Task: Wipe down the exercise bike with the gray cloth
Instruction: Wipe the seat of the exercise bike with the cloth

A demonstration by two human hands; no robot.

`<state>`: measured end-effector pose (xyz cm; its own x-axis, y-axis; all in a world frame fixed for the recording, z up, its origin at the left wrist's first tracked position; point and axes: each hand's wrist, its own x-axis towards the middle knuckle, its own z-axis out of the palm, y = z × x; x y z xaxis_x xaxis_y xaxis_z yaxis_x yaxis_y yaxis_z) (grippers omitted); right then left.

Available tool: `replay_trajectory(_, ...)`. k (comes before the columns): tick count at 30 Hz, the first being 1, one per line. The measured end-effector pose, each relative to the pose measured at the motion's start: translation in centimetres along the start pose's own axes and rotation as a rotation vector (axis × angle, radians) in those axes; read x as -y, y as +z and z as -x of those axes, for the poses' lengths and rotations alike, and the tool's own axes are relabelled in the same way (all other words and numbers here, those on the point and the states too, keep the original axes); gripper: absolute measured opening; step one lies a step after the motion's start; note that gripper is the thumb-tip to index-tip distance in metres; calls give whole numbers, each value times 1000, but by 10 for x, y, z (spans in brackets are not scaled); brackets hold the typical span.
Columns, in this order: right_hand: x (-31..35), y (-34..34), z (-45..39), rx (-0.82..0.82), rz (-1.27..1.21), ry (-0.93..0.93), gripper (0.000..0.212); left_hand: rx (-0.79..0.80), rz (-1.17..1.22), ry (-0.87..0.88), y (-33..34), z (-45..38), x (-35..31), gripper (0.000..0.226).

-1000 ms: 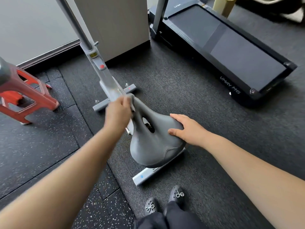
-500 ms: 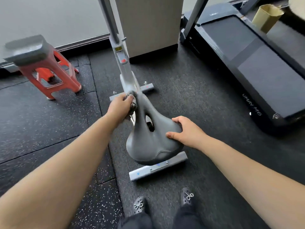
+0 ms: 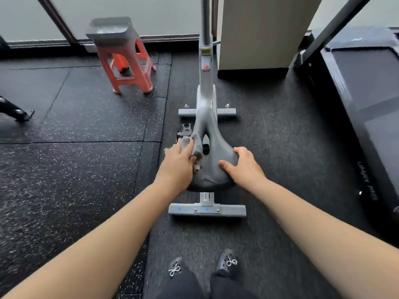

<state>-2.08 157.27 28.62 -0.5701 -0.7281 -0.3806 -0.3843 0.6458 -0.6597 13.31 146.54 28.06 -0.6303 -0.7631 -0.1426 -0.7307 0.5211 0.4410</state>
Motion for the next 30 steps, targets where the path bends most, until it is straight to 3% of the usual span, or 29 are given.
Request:
replay_trajectory(7, 1, 3, 4, -18, -2, -15, 66, -139, -179, 137, 30, 44, -11, 57)
replay_trajectory(11, -2, 7, 4, -30, -5, -14, 66, -179, -199, 209, 45, 53, -26, 56)
replay_trajectory(17, -3, 7, 0, -36, -44, 0, 67, -181, -156, 326, 40, 48, 6, 55)
replay_trajectory(20, -7, 4, 0, -10, -40, -6, 67, -260, -46, 215, 36, 47, 0, 54)
replay_trajectory(22, -9, 1, -3, 6, -41, -23, 68, -301, 90, 38, 26, 34, -5, 48)
replay_trajectory(26, -14, -6, -6, 67, -37, -68, 67, -131, 287, -340, 2, -10, 0, 42)
replay_trajectory(28, -18, -11, -8, 113, -21, -104, 67, -96, 302, -409, 2, -13, 4, 41)
replay_trajectory(30, -22, -18, -11, 164, 1, -135, 67, -210, 365, -451, 10, -2, 1, 39)
